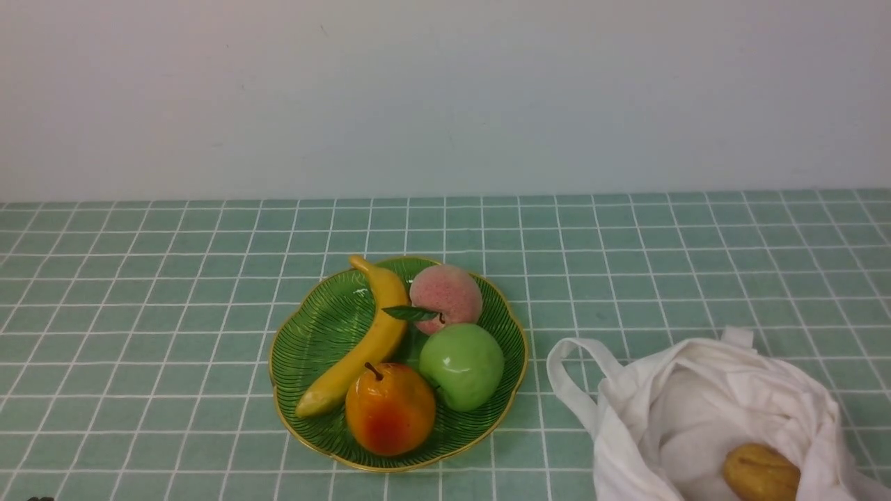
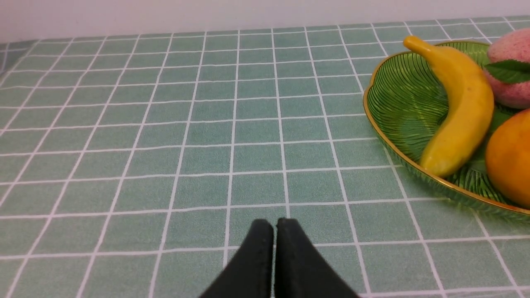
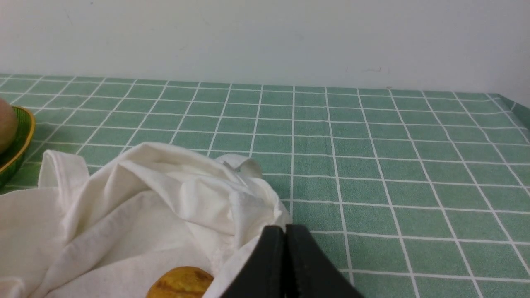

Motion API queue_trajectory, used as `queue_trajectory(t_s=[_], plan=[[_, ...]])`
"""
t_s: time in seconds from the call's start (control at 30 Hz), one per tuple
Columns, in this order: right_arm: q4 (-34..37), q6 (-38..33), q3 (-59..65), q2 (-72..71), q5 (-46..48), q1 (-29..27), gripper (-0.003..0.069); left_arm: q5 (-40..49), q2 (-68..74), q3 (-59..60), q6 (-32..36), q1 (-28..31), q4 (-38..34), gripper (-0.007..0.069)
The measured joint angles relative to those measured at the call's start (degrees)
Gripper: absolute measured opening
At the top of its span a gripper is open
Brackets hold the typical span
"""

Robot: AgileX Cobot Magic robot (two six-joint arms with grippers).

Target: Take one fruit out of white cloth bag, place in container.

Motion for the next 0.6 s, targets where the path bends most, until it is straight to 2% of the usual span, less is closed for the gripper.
queue_trajectory(t_s=[0.6], plan=[[0.00, -0.82, 0.00, 0.00, 0.00, -0.05, -0.0014, 0.00, 0.00, 0.00, 0.00, 0.00, 0.00, -0.0008]])
